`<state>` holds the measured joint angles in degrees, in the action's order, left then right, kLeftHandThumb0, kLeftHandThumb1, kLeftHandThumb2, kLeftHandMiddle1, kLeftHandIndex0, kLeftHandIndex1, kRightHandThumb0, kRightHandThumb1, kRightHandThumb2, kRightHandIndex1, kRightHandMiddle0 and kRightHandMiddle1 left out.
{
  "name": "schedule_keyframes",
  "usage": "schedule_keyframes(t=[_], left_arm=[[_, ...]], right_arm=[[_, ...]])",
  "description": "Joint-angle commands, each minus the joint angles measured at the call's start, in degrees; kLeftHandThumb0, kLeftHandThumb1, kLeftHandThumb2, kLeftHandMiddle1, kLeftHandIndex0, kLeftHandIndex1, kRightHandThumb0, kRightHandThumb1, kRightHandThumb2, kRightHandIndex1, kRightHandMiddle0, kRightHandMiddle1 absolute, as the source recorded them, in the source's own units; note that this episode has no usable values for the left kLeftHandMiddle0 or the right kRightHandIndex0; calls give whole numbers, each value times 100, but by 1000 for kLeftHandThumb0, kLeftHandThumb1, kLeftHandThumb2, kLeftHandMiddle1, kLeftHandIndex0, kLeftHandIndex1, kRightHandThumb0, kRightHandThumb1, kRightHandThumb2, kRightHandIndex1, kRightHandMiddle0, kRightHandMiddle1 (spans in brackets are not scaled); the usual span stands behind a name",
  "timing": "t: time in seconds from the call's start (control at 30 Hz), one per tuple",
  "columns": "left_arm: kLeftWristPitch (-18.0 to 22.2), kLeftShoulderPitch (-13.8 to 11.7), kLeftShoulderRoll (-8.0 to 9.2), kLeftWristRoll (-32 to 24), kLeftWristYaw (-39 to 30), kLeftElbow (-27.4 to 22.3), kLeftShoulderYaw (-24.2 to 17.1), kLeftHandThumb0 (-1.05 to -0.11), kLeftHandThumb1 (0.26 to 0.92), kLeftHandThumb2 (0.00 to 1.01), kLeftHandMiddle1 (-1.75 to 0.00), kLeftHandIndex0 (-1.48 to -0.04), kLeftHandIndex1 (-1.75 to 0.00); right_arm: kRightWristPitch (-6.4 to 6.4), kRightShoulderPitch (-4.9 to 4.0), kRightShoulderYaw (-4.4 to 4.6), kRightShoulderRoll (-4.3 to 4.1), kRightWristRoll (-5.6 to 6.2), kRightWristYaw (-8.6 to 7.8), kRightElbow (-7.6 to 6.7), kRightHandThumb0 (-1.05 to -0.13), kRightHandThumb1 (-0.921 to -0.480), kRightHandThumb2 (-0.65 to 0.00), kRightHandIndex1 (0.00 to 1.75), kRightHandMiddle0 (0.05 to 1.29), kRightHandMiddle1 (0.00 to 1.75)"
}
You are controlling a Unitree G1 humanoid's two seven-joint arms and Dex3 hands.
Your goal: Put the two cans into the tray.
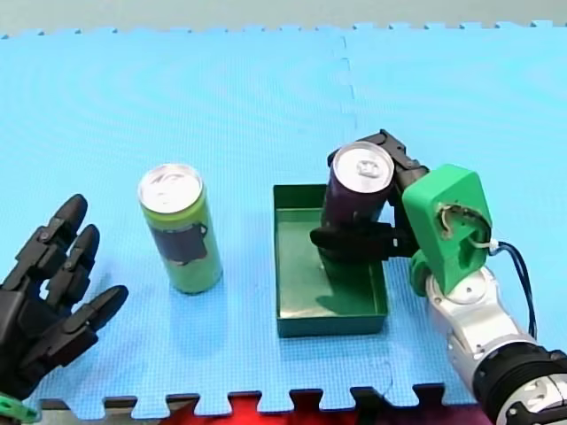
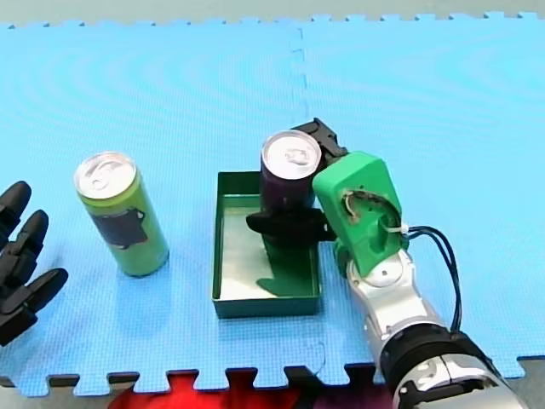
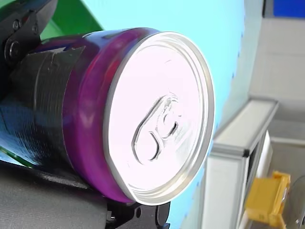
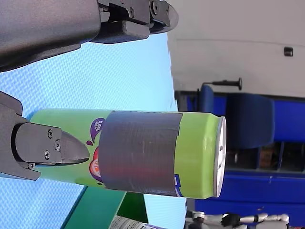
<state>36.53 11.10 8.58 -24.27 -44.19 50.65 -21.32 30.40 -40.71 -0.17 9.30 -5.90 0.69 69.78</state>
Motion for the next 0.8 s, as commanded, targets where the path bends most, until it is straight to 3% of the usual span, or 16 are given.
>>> schedule_keyframes(t=[0.0,0.23,0.33,0.37,0.4,0.43,0.47,0.5,0.6,0.77], left_arm=[[9,-19,31,-26,1,-17,-15,-1048,921,233,-6,-175,-4],[22,-14,37,-29,-2,9,-21,-1048,921,234,-6,-179,-4],[21,-11,31,-25,7,12,-18,-1048,921,234,-6,-180,-4],[20,-12,31,-26,7,10,-18,-1048,921,234,-6,-180,-4],[20,-14,31,-25,8,8,-18,-1048,921,234,-6,-180,-4],[21,-14,32,-24,8,8,-18,-1048,921,233,-6,-181,-4],[22,-13,32,-23,9,10,-17,-1048,921,233,-6,-181,-4],[23,-11,32,-23,8,14,-17,-1048,921,233,-5,-181,-4],[24,-10,31,-21,7,16,-15,-1048,921,234,-5,-182,-4],[38,-6,42,-13,3,29,-16,-1048,921,236,-5,-183,-4]], right_arm=[[63,22,-45,7,60,-32,-4,-661,-812,-3,1746,536,1746],[73,24,-80,23,125,-86,1,-643,-813,-2,1746,534,1746],[57,-3,-64,17,84,-12,16,-639,-812,-1,1746,528,1746],[53,-15,-46,9,52,34,20,-645,-812,-1,1746,474,1746],[43,-23,-19,-6,13,66,22,-789,-795,-1,1495,467,1226],[23,-27,23,-28,-39,81,23,-866,-793,-1,1179,491,782],[6,-28,58,-47,-80,83,23,-921,-788,-1,694,439,348],[-21,-32,101,-69,-130,81,24,-942,-785,-1,437,397,181],[-124,-46,193,-121,-233,61,19,-973,-780,0,65,203,19],[-205,-61,302,-148,-373,265,-1,-986,-772,0,2,140,0]])
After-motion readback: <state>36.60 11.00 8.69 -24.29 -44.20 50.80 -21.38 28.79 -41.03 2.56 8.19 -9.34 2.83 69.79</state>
